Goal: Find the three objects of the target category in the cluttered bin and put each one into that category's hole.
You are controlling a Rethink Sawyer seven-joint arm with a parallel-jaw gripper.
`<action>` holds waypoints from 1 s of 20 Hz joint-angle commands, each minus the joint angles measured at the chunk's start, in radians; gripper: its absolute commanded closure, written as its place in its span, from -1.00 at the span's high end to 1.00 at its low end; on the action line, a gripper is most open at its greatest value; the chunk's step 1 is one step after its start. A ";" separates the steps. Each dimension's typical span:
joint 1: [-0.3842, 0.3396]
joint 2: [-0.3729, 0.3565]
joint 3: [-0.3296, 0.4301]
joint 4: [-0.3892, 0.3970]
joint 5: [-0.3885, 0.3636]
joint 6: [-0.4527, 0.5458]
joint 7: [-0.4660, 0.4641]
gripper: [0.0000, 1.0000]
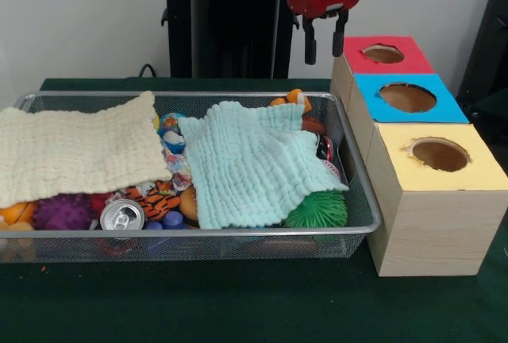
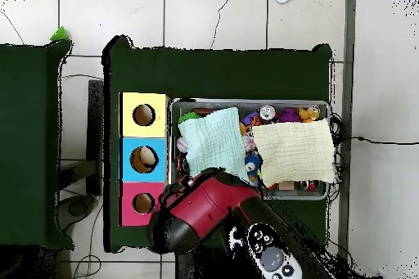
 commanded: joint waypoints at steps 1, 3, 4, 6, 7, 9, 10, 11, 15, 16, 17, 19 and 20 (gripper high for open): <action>0.031 0.091 -0.024 -0.111 -0.143 0.028 -0.100 1.00; -0.005 0.102 -0.004 -0.111 -0.119 0.041 -0.130 1.00; -0.020 0.103 0.007 -0.113 -0.113 0.049 -0.150 1.00; -0.040 0.117 0.023 -0.126 -0.117 0.063 -0.193 1.00; -0.043 0.127 0.026 -0.139 -0.120 0.069 -0.206 1.00; -0.043 0.139 0.022 -0.160 -0.143 0.074 -0.222 1.00; -0.041 0.141 0.019 -0.170 -0.151 0.078 -0.225 1.00; -0.042 0.144 0.016 -0.178 -0.155 0.079 -0.225 1.00; -0.073 0.165 0.025 -0.204 -0.155 0.091 -0.255 1.00; -0.077 0.162 0.034 -0.204 -0.145 0.099 -0.263 1.00; -0.083 0.163 0.039 -0.205 -0.143 0.102 -0.271 1.00; -0.093 0.162 0.049 -0.209 -0.137 0.111 -0.288 1.00; -0.092 0.164 0.046 -0.213 -0.146 0.109 -0.289 1.00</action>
